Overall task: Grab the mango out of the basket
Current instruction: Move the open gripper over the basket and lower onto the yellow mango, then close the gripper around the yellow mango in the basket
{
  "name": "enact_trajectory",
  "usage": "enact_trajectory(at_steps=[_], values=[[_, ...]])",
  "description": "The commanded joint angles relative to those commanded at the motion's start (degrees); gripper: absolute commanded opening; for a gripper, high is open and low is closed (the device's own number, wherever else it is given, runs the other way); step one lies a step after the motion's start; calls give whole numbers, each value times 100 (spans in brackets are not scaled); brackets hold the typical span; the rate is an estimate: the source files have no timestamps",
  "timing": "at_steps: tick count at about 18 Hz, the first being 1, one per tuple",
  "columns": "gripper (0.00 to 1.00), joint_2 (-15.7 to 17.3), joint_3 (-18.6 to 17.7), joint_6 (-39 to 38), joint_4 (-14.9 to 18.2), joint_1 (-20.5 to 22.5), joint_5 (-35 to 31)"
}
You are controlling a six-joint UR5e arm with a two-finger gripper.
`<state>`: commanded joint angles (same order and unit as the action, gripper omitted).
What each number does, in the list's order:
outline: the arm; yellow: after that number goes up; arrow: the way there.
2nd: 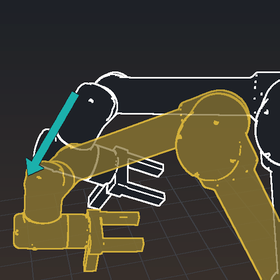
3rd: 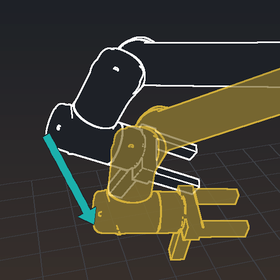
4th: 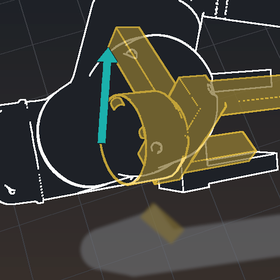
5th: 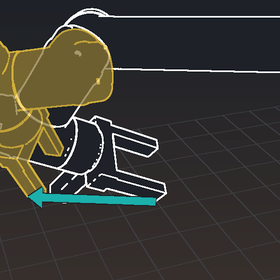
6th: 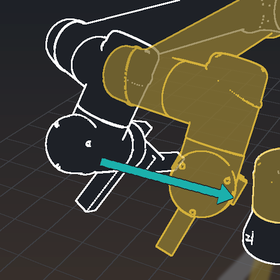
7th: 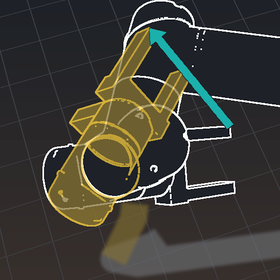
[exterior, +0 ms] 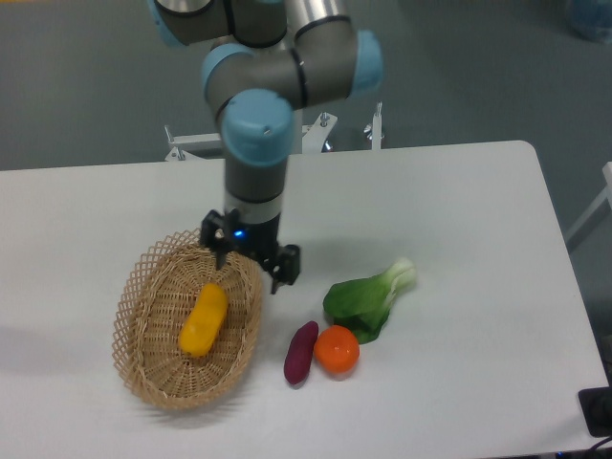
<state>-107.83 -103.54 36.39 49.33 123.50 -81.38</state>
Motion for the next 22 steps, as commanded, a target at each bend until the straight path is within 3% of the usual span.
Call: enact_trajectory(at_steps=[2,7,10,22], values=[[100,-203,26,-132,-291,-194,-105],[100,-475,62,-360,-380,-370,-387],[100,-660,70,-510,-678,-414,-439],[100,-836,79,-519,-714,-485,-536]])
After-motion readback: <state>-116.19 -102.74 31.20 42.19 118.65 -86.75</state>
